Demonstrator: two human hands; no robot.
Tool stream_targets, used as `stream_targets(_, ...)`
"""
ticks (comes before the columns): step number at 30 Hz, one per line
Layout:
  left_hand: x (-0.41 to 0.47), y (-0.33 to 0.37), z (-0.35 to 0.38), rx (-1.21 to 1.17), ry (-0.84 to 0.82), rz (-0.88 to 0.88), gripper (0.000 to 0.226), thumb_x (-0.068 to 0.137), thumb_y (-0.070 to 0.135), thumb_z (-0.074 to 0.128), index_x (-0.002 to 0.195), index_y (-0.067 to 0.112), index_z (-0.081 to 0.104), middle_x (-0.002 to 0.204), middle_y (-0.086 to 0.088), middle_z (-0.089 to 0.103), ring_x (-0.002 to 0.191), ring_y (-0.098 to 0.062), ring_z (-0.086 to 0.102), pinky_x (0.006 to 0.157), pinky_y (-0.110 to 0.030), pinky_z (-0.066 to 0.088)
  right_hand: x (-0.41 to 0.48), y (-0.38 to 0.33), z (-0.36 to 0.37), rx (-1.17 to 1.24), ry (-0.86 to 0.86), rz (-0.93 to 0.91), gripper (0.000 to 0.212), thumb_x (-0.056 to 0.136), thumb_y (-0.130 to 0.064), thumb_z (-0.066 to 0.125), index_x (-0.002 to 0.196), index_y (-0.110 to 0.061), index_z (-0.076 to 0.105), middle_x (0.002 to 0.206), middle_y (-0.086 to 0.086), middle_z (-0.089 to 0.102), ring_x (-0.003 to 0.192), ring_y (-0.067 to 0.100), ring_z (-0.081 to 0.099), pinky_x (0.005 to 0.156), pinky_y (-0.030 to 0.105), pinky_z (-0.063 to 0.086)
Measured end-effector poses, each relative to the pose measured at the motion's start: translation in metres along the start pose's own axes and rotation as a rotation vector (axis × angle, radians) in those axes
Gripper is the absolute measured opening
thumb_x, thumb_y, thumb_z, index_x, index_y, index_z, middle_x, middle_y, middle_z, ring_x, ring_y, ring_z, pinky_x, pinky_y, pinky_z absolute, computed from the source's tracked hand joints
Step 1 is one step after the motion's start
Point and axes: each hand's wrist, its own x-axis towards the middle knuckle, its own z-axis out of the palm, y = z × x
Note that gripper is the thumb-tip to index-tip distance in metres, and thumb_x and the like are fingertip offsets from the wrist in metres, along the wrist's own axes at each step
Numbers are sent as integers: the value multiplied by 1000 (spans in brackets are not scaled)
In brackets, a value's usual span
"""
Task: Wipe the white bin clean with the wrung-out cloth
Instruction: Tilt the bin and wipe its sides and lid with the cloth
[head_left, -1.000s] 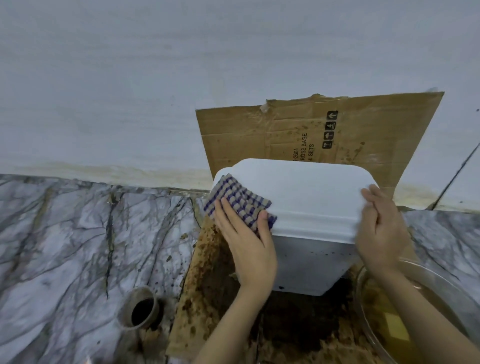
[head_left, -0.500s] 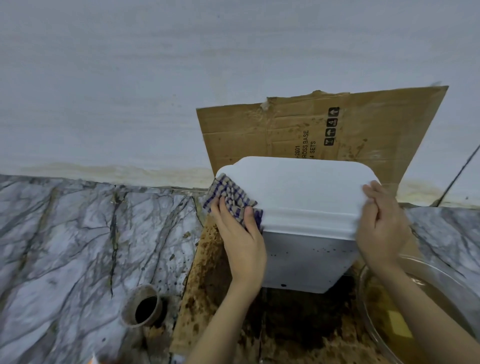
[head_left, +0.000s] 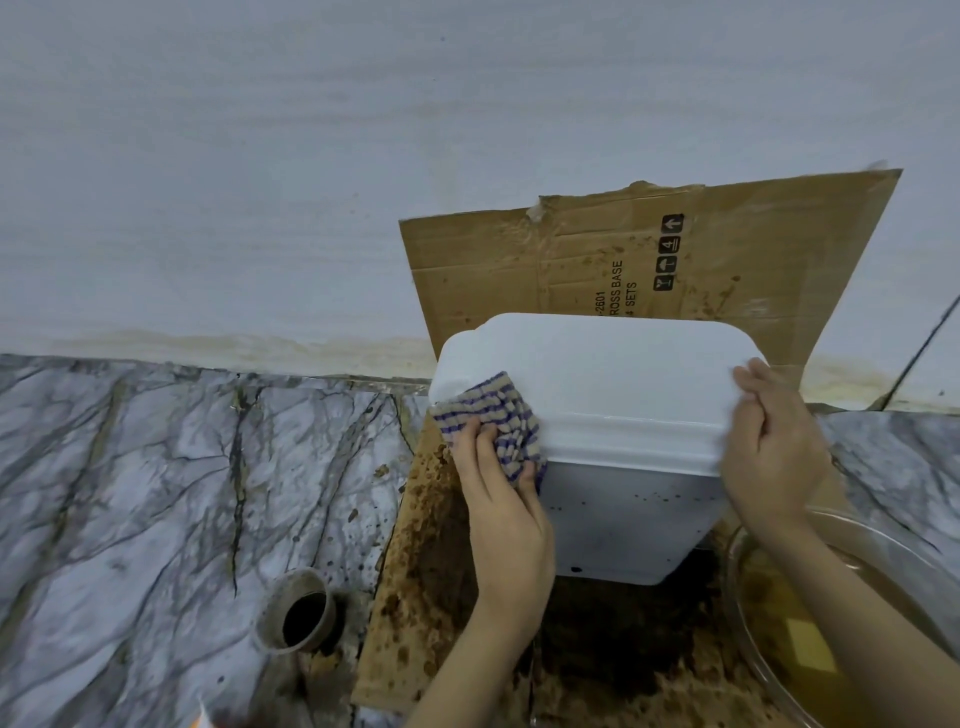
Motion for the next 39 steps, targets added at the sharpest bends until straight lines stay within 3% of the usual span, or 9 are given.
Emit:
stream_targets(2, 0, -5, 1, 0, -24, 19, 75, 94, 59, 17, 142, 3, 30, 148, 10, 16, 141, -14, 22, 108, -21, 30, 1, 0, 0, 3, -4, 0, 42, 92, -21, 34, 114, -4, 66, 123, 12, 63, 114, 27, 58, 96, 30, 38)
stream_targets(6, 4, -6, -3, -186, -57, -47, 70, 90, 65, 23, 143, 19, 25, 146, 22, 12, 138, 7, 12, 102, 2, 17, 2, -1, 1, 16, -4, -2, 44, 91, -22, 33, 113, -3, 66, 123, 13, 63, 115, 28, 58, 97, 35, 41)
stream_targets(11, 33, -9, -1, -305, 166, -219, 25, 101, 26, 34, 120, 16, 48, 128, 2, 45, 119, -3, 41, 95, -8, 32, 0, 1, 1, 14, -1, -2, 43, 92, -22, 34, 114, -4, 66, 123, 12, 63, 115, 26, 58, 97, 33, 41)
stream_targets(14, 46, 1, 1, -417, 195, -325, 15, 100, 19, 39, 113, 21, 46, 124, -6, 41, 101, 12, 43, 86, -3, 34, 0, 1, 0, 11, -3, -1, 42, 92, -22, 34, 115, -5, 65, 124, 11, 63, 115, 26, 58, 97, 34, 41)
stream_targets(16, 49, 6, 3, -498, 208, -381, 19, 100, 16, 38, 116, 26, 44, 129, -3, 36, 107, 7, 43, 88, -1, 35, 0, 1, 0, 18, -3, -4, 42, 92, -22, 34, 115, -5, 66, 124, 11, 63, 115, 25, 57, 97, 34, 41)
stream_targets(19, 44, 14, 9, -519, 224, -437, 25, 101, 16, 35, 120, 31, 38, 134, 4, 27, 126, -7, 29, 101, -14, 28, -1, 1, 1, 22, 10, -2, 40, 92, -20, 36, 113, -5, 66, 122, 10, 64, 114, 23, 58, 96, 31, 41)
stream_targets(22, 34, 23, 15, -455, 246, -387, 27, 96, 19, 35, 120, 30, 35, 128, 11, 19, 124, -4, 18, 103, -19, 23, -1, 2, 1, 35, 12, 1, 40, 92, -20, 36, 113, -5, 66, 122, 11, 64, 113, 24, 58, 95, 30, 41)
stream_targets(31, 70, 21, 0, -593, 275, -633, 28, 98, 14, 39, 96, 41, 47, 123, 6, 29, 123, -12, 33, 109, -41, 32, 0, 0, 1, 33, 0, 5, 41, 92, -21, 35, 114, -5, 66, 123, 10, 63, 115, 24, 57, 97, 33, 41)
stream_targets(39, 59, 20, 0, -581, 213, -604, 29, 99, 13, 37, 109, 39, 45, 124, 9, 27, 127, -10, 25, 108, -36, 27, 0, 2, 2, 28, 19, -3, 42, 91, -22, 35, 113, -4, 67, 123, 10, 64, 115, 26, 58, 97, 41, 45)
